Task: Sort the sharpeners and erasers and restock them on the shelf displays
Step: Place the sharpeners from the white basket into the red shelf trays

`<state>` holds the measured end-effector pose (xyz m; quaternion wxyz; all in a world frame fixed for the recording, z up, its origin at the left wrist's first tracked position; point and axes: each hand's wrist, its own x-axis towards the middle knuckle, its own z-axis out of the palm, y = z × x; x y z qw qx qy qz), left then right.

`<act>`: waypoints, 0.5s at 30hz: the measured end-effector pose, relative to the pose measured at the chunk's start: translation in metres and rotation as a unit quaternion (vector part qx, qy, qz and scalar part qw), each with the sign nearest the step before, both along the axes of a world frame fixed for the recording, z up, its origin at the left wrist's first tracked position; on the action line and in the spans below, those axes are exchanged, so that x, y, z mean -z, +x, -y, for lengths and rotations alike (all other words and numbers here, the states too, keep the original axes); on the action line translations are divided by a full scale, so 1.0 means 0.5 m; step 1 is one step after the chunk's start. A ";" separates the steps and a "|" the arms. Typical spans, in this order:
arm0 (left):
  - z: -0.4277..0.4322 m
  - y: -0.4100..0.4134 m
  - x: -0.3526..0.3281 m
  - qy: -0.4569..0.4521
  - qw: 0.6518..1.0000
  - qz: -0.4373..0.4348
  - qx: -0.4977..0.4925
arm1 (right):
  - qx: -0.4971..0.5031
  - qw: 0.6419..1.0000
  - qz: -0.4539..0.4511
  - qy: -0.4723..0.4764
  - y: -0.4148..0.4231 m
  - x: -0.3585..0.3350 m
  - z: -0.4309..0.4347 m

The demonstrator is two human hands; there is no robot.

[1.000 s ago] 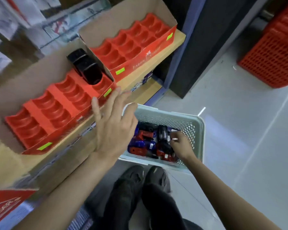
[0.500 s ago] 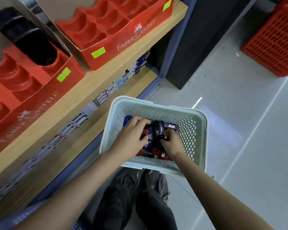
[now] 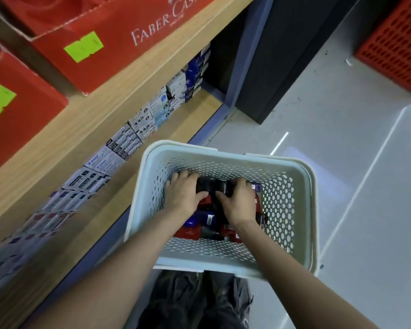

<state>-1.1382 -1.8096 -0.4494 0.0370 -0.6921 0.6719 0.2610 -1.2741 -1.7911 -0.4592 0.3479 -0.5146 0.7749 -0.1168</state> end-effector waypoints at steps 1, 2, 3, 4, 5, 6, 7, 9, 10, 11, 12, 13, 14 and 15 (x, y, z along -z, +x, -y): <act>-0.003 0.003 0.001 -0.004 1.000 -0.012 -0.015 | -0.003 1.000 0.027 0.005 0.005 0.000 -0.001; -0.007 0.007 0.003 -0.007 0.999 -0.028 -0.030 | -0.010 0.999 0.046 0.012 0.007 -0.001 -0.002; -0.013 0.009 0.004 -0.013 0.998 -0.046 -0.042 | -0.013 0.998 0.060 0.019 0.006 -0.002 -0.003; -0.018 0.011 0.003 -0.024 0.996 -0.067 -0.049 | -0.005 0.996 0.083 0.027 0.003 -0.003 -0.003; -0.024 0.012 0.000 -0.040 0.993 -0.091 -0.056 | 0.016 0.992 0.123 0.035 -0.001 -0.010 -0.003; -0.028 0.014 -0.006 -0.059 0.988 -0.123 -0.069 | 0.046 0.982 0.177 0.045 -0.005 -0.019 -0.003; -0.030 0.016 -0.017 -0.068 0.981 -0.159 -0.090 | 0.079 0.966 0.238 0.056 -0.009 -0.031 -0.002; -0.037 0.021 -0.052 -0.049 0.961 -0.234 -0.135 | 0.132 0.929 0.336 0.077 -0.016 -0.062 -0.005; -0.043 0.024 -0.071 -0.032 0.951 -0.269 -0.149 | 0.141 0.920 0.358 0.078 -0.019 -0.078 -0.010; -0.050 0.027 -0.091 -0.012 0.941 -0.300 -0.156 | 0.143 0.916 0.368 0.076 -0.020 -0.095 -0.016; -0.057 0.028 -0.114 0.005 0.930 -0.330 -0.161 | 0.141 0.913 0.375 0.072 -0.021 -0.115 -0.022; -0.064 0.029 -0.137 0.023 0.919 -0.357 -0.167 | 0.136 0.912 0.382 0.067 -0.021 -0.135 -0.027; -0.072 0.030 -0.161 0.037 0.908 -0.378 -0.175 | 0.127 0.909 0.392 0.060 -0.020 -0.159 -0.032; -0.079 0.031 -0.188 0.047 0.902 -0.390 -0.180 | 0.120 0.906 0.402 0.052 -0.020 -0.185 -0.035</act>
